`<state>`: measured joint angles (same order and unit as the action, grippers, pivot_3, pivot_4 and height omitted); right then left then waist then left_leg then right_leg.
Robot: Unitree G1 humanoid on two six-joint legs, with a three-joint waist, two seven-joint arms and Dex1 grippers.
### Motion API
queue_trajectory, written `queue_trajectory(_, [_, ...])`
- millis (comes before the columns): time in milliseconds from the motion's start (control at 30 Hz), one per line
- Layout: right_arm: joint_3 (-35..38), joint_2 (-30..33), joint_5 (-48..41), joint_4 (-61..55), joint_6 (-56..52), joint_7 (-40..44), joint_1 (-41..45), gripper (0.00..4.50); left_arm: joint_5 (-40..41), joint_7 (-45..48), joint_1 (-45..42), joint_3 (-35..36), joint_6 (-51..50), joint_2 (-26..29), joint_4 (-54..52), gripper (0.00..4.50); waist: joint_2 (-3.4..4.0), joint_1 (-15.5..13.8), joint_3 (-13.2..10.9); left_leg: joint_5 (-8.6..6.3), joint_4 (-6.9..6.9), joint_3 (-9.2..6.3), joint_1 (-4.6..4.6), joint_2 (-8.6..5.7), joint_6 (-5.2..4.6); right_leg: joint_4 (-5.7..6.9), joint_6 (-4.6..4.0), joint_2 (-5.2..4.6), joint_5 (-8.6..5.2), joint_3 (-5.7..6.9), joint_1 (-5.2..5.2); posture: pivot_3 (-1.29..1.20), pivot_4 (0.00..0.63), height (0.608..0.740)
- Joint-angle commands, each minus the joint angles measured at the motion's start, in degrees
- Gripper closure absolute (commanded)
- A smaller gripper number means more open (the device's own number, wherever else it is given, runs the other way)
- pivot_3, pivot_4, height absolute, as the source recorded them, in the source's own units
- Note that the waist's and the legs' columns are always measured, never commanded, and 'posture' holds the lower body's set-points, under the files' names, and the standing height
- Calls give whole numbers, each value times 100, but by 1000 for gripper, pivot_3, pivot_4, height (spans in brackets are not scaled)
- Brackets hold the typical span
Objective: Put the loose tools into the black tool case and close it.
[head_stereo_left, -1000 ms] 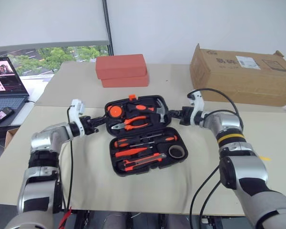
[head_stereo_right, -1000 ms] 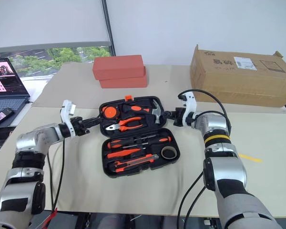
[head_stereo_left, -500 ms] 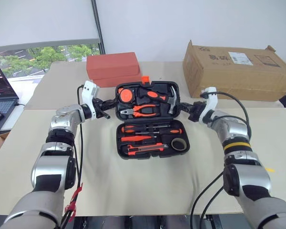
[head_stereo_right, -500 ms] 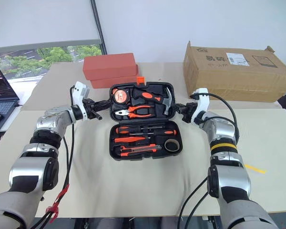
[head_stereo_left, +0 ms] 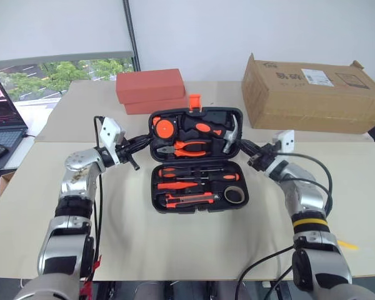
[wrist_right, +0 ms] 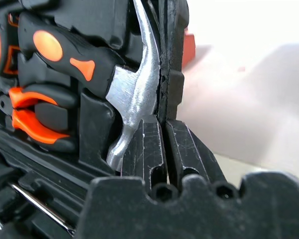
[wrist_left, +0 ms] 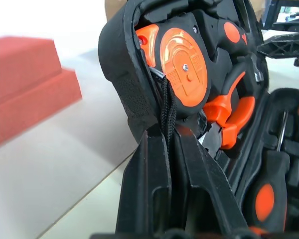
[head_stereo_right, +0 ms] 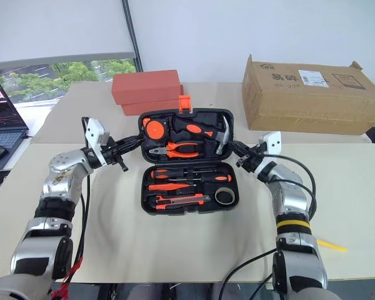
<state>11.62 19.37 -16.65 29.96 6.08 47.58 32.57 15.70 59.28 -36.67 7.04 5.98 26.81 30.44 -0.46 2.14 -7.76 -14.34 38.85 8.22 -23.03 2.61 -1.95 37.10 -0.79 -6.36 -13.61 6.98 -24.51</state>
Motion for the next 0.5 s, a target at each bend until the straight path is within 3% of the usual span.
queue_trajectory(33, [-43,-69,8,-479,991,57,48,4500,-220,23,232,-188,986,-15,-688,4463,0,-5,0,0,0,1,3,0,0,0,0,0,0,-2,0,0,150,711])
queue_trajectory(267, [-130,0,511,30,2667,-110,-163,4500,-1011,-583,262,-230,3010,111,197,4463,0,-26,-1,1,0,2,23,-2,-1,-5,-1,-7,0,-6,12,0,150,711])
queue_trajectory(500, [-391,105,506,188,3497,271,-577,4500,-1390,-670,231,-526,4411,386,1018,4463,0,-49,-1,1,-1,5,31,-1,-2,-5,-3,-6,1,-8,17,0,150,711])
